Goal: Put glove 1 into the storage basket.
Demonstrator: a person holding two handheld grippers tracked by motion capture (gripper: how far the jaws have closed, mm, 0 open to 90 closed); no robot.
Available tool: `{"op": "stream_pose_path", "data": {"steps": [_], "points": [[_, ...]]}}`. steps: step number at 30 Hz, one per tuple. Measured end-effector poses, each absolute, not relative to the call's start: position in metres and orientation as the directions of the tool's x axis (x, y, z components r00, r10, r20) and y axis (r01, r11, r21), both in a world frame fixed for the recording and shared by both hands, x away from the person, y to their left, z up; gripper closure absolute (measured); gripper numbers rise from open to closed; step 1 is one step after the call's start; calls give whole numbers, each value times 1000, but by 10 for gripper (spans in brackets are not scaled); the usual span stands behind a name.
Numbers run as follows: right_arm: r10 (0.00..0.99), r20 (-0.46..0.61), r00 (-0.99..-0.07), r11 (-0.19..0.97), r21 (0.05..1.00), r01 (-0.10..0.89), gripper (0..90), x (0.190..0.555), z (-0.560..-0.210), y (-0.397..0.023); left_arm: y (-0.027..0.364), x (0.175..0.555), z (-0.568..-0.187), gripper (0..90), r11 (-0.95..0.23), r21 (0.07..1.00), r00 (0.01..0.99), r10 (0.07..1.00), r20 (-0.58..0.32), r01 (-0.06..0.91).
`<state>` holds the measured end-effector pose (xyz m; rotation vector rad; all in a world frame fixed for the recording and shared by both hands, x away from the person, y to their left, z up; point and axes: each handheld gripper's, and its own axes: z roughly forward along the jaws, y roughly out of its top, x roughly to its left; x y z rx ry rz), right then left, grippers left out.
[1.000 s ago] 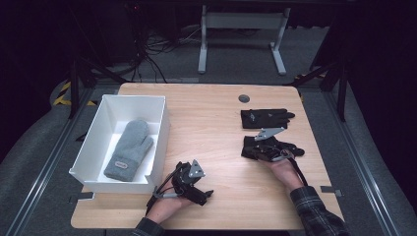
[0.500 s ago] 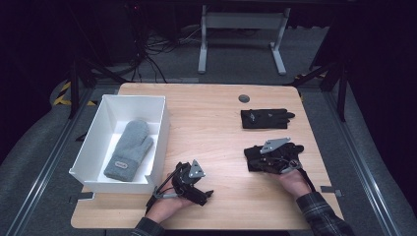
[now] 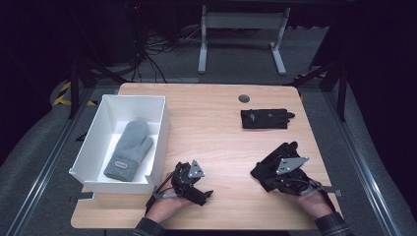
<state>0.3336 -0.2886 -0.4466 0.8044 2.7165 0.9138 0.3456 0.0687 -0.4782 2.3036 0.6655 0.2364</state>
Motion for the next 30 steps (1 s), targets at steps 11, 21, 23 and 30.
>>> {"op": "stream_pose_path", "data": {"steps": [11, 21, 23, 30], "points": [[581, 7, -814, 661, 580, 477, 900, 303, -444, -329, 71, 346, -478, 0, -613, 684, 850, 526, -19, 395], [609, 10, -793, 596, 654, 466, 791, 315, -429, -330, 71, 345, -478, 0, -607, 685, 844, 536, -19, 402], [612, 14, -791, 581, 670, 462, 772, 325, -426, -326, 71, 345, -478, 0, -607, 684, 843, 538, -21, 405], [627, 26, -779, 548, 696, 464, 684, 360, -420, -310, 71, 345, -478, 1, -606, 684, 841, 540, -20, 406]]}}
